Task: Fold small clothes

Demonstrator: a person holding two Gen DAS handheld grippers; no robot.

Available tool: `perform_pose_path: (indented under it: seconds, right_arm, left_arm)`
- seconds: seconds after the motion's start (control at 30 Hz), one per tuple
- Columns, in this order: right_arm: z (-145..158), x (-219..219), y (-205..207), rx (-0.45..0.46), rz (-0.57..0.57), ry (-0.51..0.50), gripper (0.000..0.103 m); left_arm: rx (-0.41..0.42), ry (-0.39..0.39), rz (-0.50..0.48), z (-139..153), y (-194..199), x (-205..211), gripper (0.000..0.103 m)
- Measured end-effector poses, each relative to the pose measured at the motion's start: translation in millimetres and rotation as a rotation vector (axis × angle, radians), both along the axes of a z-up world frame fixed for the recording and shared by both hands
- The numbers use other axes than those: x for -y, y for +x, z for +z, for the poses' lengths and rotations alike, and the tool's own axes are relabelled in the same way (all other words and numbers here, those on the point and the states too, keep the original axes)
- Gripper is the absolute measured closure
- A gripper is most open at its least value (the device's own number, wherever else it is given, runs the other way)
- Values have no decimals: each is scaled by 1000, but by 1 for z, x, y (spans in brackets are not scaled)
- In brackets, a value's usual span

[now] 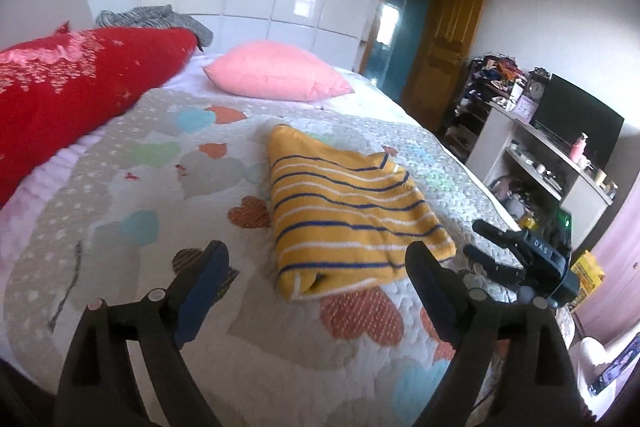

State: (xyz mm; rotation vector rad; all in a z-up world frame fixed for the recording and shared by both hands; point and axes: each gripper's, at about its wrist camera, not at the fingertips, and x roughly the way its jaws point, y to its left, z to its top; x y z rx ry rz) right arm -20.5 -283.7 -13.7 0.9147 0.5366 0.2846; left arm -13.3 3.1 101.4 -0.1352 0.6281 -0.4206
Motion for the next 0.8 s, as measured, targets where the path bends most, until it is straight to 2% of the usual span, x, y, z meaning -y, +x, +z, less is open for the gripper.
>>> perform_pose_path:
  seconds: [0.07,0.1,0.17,0.33,0.43,0.53,0.63,0.73,0.8]
  right_arm:
    - [-17,11,-13,21,-11,73,31]
    - [-20,15,-19,54,-8,97,34]
    - [-22,18,-29,93,-6,123,35]
    - [-19,8,-33,104,23,42,34]
    - [-17,3,-35,93,-6,3,34]
    - [-18,1,-41,91,-33,3,33]
    - [-19,1,-49,101,-67,24,30]
    - [-18,-1,-53,107,-72,24,26]
    - [-18,-1,-55,110,-67,35,25]
  left_arm:
    - [10,-4,17,2,-13,-4,13]
    - [13,-4,22,4,-18,-5,12]
    - [22,7,32,3,-22,-5,11]
    - [41,43,42,6,-37,-1,11]
    - [90,84,63,10,-49,4,9]
    - [179,120,108,18,-62,6,0]
    - [289,147,151,25,-75,7,0]
    - [335,183,178,28,-82,9,0]
    - [336,181,149,27,-85,10,0]
